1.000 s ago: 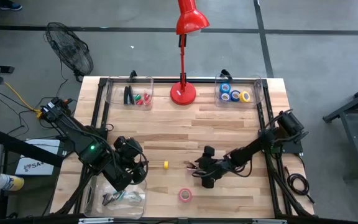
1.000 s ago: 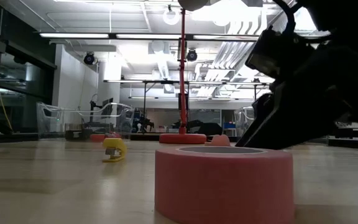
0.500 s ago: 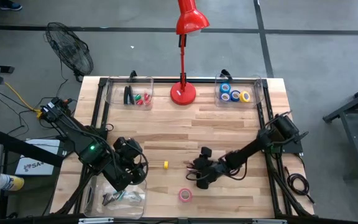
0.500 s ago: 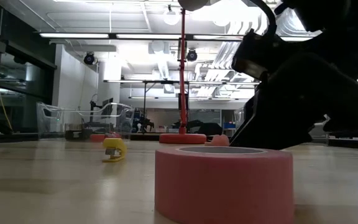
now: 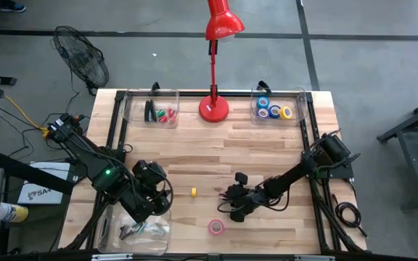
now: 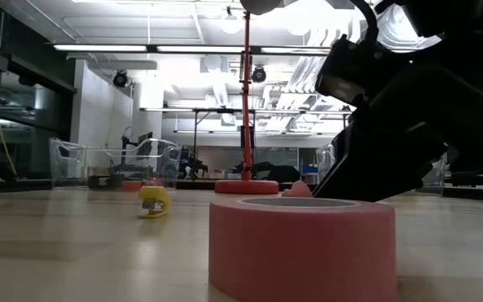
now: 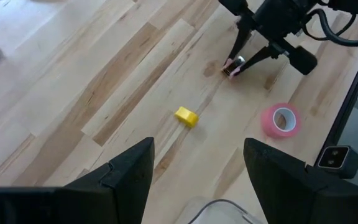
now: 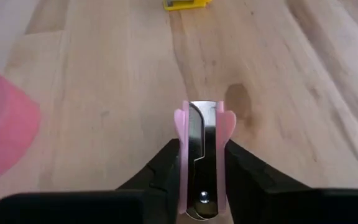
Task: Pick and place Stapler, Stapler remover, tape
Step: Put the pink stapler remover into the bottom transparent bin
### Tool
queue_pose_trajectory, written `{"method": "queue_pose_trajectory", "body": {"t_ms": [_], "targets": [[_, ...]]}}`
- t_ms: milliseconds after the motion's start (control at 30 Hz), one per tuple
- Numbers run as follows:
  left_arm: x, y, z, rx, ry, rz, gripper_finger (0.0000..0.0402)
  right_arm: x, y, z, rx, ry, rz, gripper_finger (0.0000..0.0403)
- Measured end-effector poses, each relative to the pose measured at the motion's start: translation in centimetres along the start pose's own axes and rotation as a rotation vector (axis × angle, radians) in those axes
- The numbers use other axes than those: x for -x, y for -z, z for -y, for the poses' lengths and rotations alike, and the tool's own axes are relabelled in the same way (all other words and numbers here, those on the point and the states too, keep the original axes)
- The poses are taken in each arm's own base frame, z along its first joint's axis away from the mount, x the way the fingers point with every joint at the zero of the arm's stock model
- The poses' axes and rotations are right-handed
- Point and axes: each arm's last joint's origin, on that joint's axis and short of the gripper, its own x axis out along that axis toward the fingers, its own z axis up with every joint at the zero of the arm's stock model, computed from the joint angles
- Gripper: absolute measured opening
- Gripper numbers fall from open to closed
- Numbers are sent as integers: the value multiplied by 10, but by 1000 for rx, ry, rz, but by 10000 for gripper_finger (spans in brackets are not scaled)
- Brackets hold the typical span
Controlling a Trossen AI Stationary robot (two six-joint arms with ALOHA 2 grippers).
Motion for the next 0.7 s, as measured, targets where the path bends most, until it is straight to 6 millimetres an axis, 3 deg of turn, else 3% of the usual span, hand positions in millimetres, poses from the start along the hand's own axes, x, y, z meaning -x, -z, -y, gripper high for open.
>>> {"method": "queue_pose_trajectory", "body": {"t_ms": [167,400,700], "targets": [[0,-1,0,0,-9,36,240,10,-11,-7,-11,-95,-23,83],[1,-7,10,-106,50,149,240,32,-42,-8,-48,-140,-23,83],[-9,-38,22,-184,144,287,240,70,-106,7,-60,-221,19,83]]}}
